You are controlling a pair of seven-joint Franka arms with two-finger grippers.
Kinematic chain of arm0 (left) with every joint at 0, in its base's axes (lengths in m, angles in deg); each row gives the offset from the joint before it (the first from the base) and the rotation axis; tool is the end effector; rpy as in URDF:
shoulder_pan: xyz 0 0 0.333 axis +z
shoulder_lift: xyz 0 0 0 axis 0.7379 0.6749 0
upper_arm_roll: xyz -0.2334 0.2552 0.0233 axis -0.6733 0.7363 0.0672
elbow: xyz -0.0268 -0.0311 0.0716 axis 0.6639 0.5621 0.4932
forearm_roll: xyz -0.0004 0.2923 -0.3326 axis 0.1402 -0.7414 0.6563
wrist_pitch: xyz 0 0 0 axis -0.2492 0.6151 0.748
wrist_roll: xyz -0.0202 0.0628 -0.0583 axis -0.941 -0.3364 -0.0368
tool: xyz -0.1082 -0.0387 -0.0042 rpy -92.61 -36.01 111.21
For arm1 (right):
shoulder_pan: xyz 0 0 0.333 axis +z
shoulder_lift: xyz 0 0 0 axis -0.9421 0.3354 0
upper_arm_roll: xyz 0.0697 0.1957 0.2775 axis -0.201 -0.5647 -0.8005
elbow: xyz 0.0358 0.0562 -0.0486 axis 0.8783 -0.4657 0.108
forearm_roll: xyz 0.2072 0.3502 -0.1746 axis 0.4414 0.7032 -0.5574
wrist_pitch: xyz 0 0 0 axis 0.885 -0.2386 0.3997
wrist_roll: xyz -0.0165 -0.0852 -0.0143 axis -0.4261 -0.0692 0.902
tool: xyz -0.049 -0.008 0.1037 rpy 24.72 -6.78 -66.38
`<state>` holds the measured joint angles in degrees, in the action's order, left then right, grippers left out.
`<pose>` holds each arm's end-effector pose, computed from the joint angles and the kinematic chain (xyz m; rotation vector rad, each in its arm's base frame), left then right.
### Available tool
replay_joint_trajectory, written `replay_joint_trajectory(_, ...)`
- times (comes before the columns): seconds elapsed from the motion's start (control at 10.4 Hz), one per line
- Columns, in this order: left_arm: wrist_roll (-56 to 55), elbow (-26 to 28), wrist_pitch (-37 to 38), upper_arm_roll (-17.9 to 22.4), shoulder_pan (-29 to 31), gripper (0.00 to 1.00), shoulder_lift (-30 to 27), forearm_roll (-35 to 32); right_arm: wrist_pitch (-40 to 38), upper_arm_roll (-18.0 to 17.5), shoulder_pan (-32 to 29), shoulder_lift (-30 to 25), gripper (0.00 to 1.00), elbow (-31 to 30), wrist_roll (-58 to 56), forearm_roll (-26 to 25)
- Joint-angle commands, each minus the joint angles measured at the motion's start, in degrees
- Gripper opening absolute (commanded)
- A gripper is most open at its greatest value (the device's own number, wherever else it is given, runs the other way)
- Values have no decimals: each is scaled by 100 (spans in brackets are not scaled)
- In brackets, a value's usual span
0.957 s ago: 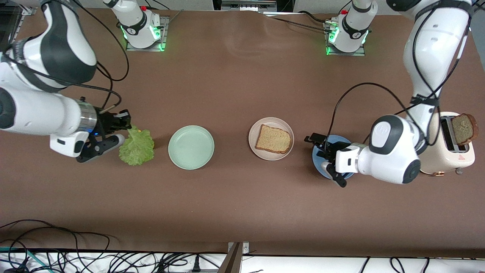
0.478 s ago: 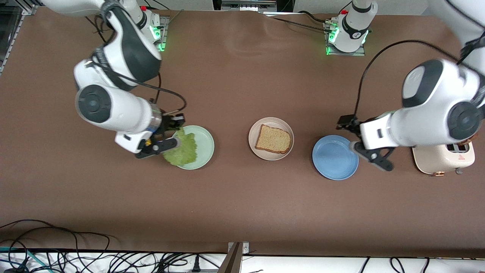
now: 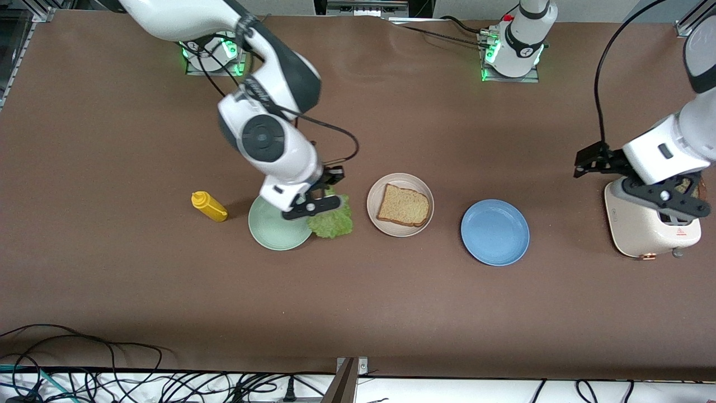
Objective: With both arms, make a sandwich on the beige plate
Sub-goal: 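Lower the lettuce onto the bread with the right gripper and open it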
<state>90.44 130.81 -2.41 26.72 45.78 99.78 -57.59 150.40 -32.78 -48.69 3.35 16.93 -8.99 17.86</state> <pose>0.6764 -0.0491 0.6042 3.1021 -0.4767 -0.1089 0.6326 0.4955 0.3751 -2.9691 -0.2940 0.1723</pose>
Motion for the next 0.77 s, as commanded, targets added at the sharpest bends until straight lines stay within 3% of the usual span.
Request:
replay_joint_trajectory(0.0, -47, 844, -267, 449, -367, 100, -579, -155, 500, 26, 420, 358, 0, 58, 554, -269)
replay_joint_trajectory(0.19, -21, 1870, -1064, 449, -288, 100, -1149, -173, 886, 26, 754, 578, 0, 85, 1133, -402)
replay_joint_trajectory(0.48, 49, 1867, -945, 405, -165, 100, -1214, -173, 1677, 384, 1325, 930, 0, 111, 1312, -367)
replay_joint_trajectory(0.67, 49, 1849, -945, 405, -165, 100, -1196, -164, 1994, 404, 1449, 1158, 0, 128, 1329, -358)
